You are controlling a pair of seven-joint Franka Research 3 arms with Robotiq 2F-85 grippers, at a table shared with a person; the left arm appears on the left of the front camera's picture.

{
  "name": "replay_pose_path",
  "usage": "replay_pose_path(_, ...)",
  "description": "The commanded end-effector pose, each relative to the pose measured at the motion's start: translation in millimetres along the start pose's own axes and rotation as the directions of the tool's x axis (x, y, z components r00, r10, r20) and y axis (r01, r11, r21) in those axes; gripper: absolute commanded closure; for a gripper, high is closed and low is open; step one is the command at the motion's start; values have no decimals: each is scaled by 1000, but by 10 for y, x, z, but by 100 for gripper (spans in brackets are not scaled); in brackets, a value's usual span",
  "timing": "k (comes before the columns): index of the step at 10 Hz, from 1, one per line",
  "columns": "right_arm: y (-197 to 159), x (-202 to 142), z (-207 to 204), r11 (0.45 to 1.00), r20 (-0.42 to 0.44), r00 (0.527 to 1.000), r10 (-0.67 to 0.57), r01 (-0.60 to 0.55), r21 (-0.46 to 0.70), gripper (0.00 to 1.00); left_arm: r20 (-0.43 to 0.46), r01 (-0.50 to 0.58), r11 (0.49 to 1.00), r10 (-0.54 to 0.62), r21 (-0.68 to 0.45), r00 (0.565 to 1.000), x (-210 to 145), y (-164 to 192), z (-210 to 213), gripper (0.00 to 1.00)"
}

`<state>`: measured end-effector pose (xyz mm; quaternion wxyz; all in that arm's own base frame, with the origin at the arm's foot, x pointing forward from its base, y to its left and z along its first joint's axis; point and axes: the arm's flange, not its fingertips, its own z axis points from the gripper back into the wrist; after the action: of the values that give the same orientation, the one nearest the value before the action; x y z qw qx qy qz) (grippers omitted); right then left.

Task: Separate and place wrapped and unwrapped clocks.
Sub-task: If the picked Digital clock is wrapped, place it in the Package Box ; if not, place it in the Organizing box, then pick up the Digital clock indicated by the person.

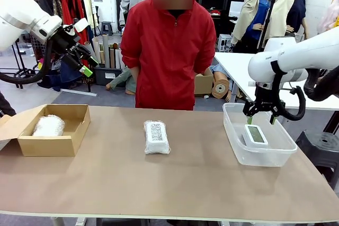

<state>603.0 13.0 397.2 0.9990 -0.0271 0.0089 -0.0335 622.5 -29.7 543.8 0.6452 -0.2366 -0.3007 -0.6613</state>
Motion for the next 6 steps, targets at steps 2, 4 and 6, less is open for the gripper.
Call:
replay_pose_path(2, 36, -111, 178, 999, 39, 999, 32, -31, -38, 0, 0, -2, 1000, 2, 2, 1000, 0, -8, 13, 0)
replay_pose_path(4, 7, -22, 108, 1000, 15, 1000, 10, -10, -12, 0, 0, -2, 1000, 2, 2, 1000, 0, -8, 13, 0)
replay_pose_path(6, 7, -22, 108, 1000, 15, 1000, 10, -10, -12, 0, 0, -2, 1000, 2, 2, 1000, 0, -8, 13, 0)
